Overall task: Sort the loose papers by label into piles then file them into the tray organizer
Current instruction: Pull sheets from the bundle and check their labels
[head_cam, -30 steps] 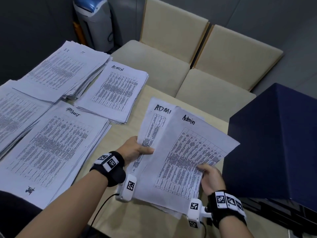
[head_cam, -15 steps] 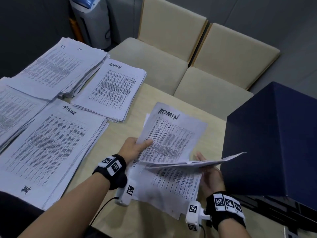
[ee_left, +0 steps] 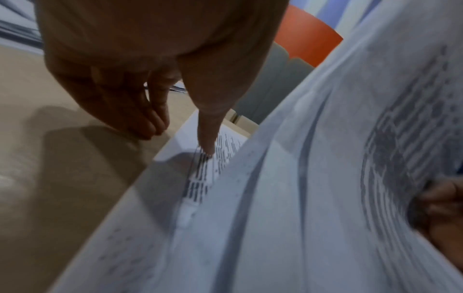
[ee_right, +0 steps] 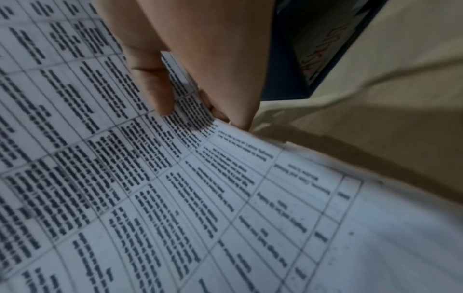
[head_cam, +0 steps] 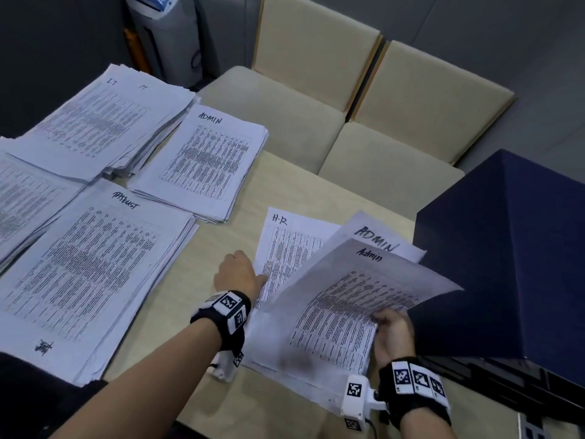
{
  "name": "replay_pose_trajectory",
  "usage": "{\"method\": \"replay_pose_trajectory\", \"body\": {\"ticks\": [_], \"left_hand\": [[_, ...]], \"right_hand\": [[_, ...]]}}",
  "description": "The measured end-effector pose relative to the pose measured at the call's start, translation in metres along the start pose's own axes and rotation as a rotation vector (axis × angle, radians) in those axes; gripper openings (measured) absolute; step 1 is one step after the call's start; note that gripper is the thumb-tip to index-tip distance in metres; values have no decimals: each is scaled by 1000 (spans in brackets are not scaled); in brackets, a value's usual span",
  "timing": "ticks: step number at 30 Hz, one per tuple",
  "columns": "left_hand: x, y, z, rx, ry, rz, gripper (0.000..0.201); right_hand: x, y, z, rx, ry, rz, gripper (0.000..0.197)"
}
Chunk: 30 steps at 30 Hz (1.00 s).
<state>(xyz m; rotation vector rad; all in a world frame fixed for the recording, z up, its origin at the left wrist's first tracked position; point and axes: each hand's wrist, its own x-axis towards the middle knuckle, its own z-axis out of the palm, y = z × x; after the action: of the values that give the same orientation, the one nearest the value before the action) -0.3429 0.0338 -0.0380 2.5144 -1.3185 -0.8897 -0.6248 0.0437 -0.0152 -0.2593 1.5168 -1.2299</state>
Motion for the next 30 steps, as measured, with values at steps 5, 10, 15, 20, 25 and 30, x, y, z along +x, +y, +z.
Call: {"method": "replay_pose_trajectory", "body": {"ticks": [5, 10, 15, 20, 25, 30], "left_hand": [[-2, 0, 2, 32, 43, 94, 39], [-15, 5, -23, -458, 23, 345, 20], [-40, -10, -48, -663, -241, 386, 64], [-35, -52, -64, -611, -60, 370, 12], [-15, -89, -120, -717, 50, 207, 14], [43, -106, -189, -755, 164, 176, 12]], "right_hand": [[-10, -9, 9, -84, -47, 43, 25], [-17, -27, 36, -144, -15, 43, 26], [-14, -30, 66, -94, -12, 214, 17], [0, -6, 102, -57, -193, 211, 61], [-37, 22, 155, -185, -375, 160, 10], [-32, 63, 154, -343, -282, 125, 15]]}}
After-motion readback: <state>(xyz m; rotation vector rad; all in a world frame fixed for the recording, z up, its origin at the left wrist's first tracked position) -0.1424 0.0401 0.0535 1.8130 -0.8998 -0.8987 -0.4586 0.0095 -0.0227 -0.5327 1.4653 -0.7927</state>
